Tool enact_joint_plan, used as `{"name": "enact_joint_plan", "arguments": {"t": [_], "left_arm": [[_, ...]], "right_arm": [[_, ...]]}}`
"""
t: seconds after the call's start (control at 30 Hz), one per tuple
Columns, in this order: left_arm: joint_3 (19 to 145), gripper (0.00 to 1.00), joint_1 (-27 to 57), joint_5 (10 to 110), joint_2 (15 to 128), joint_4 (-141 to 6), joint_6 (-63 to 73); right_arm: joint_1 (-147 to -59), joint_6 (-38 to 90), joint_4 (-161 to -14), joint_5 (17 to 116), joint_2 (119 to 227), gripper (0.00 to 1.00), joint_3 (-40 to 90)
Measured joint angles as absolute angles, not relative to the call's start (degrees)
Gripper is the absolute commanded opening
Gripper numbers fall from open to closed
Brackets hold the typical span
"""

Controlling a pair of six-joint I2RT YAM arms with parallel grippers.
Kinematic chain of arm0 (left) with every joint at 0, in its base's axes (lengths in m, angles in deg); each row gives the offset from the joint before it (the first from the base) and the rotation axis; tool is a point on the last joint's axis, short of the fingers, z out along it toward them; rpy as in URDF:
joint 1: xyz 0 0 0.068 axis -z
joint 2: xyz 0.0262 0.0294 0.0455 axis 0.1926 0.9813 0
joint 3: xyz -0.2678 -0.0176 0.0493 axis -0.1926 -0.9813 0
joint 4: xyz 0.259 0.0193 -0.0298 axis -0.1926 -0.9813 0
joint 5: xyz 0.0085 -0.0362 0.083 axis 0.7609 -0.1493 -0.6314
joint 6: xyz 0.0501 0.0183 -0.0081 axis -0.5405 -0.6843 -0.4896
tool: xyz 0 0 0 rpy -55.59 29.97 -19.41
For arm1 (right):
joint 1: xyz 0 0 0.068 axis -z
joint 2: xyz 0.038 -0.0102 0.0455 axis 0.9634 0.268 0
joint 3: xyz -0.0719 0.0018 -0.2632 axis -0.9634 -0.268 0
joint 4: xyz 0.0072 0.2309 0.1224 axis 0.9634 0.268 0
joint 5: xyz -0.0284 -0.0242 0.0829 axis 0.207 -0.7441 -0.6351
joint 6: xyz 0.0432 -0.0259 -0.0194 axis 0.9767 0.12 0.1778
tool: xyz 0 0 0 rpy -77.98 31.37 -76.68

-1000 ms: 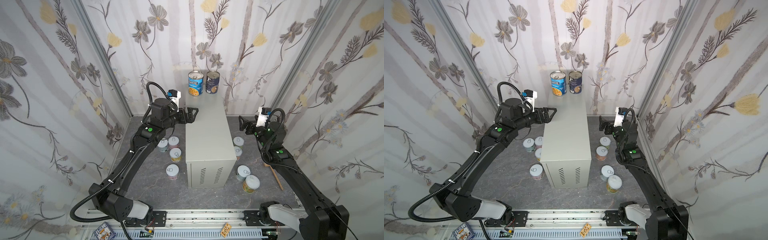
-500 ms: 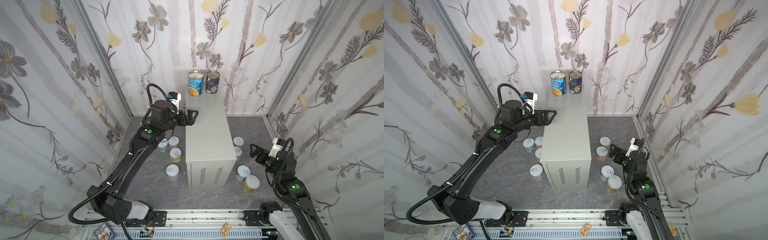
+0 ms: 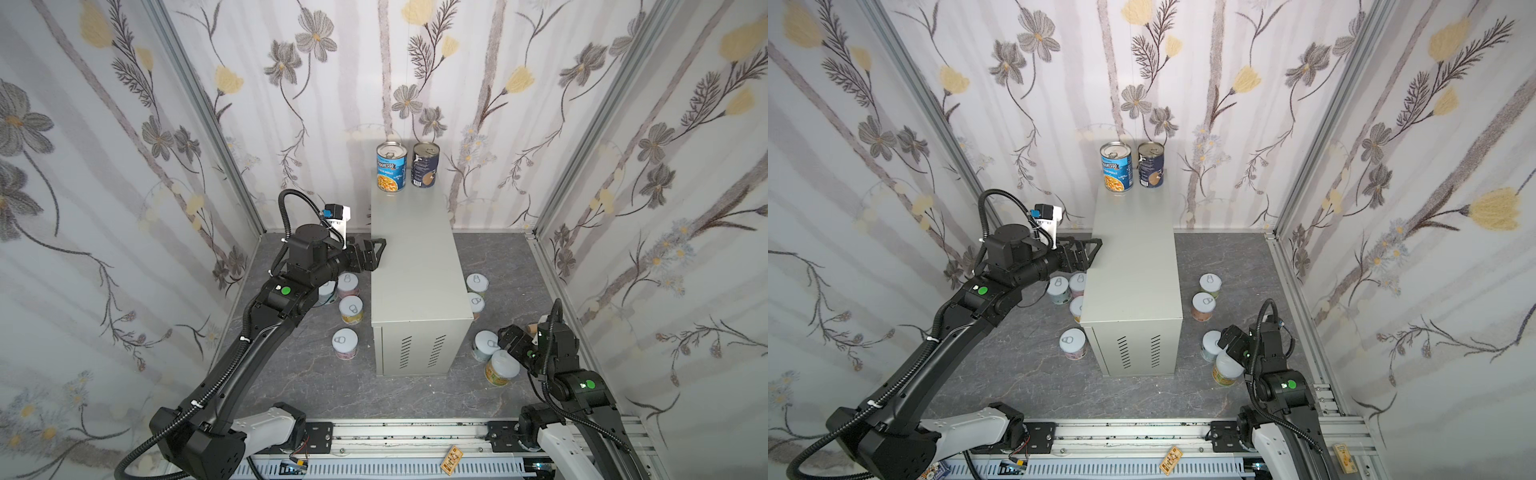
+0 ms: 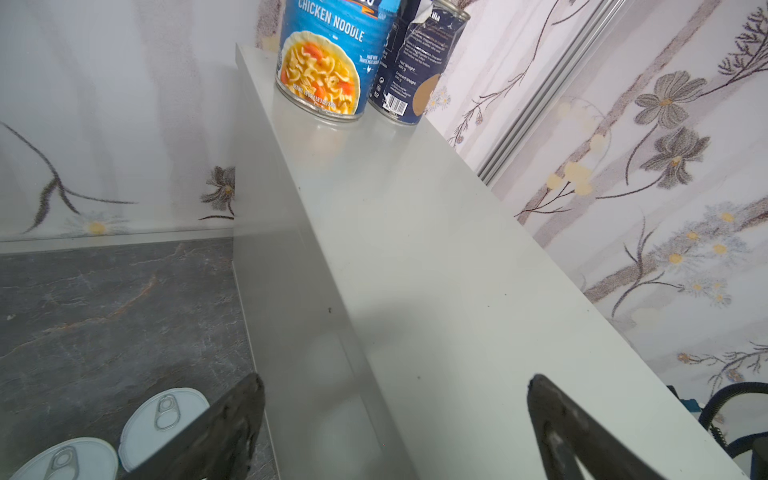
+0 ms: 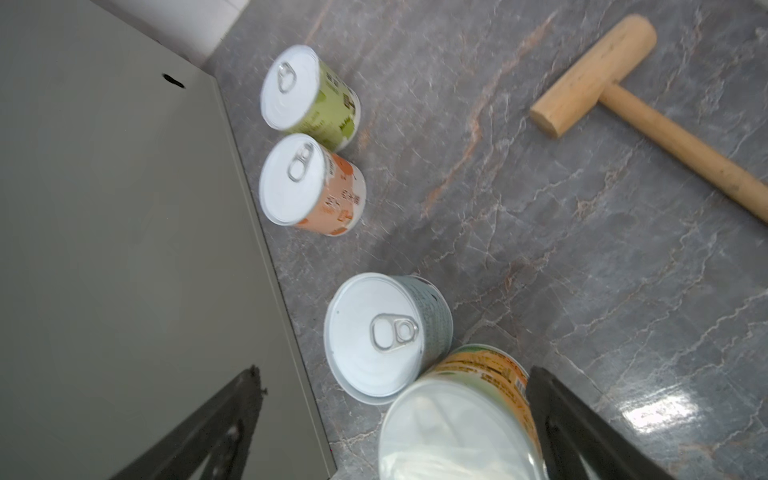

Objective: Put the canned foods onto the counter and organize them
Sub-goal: 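Lower the right gripper onto a white-lidded can on the floor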

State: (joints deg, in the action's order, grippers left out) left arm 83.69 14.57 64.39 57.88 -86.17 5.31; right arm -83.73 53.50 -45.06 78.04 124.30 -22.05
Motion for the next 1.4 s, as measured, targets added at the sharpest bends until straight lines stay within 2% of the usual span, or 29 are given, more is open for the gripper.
{"name": "enact_joint_plan", "arguments": {"t": [0.4, 0.9, 1.0, 1.23, 1.4], "left_arm": [[82.57, 1.00, 14.57, 58.49, 56.51, -88.09, 2.23], [81.98, 1.00, 14.31, 56.26, 56.35, -89.71, 1.36], [81.87, 1.00, 14.28, 56.20, 56.35, -89.73, 1.16], [81.39, 1.00, 14.18, 56.22, 56.35, -89.80, 1.18], [81.39, 1.00, 14.18, 56.24, 56.35, -89.80, 1.20]], "right_arm": [[-87.60, 55.79, -44.95, 76.07, 130.38, 1.00, -26.64], [-103.38, 64.47, -50.04, 78.83, 136.12, 1.00, -25.79], [-109.22, 66.17, -49.98, 83.13, 136.06, 1.00, -25.20], [-129.37, 74.48, -48.27, 94.89, 135.03, 1.00, -26.84], [-136.48, 78.76, -49.04, 101.34, 137.24, 1.00, -28.52]]}}
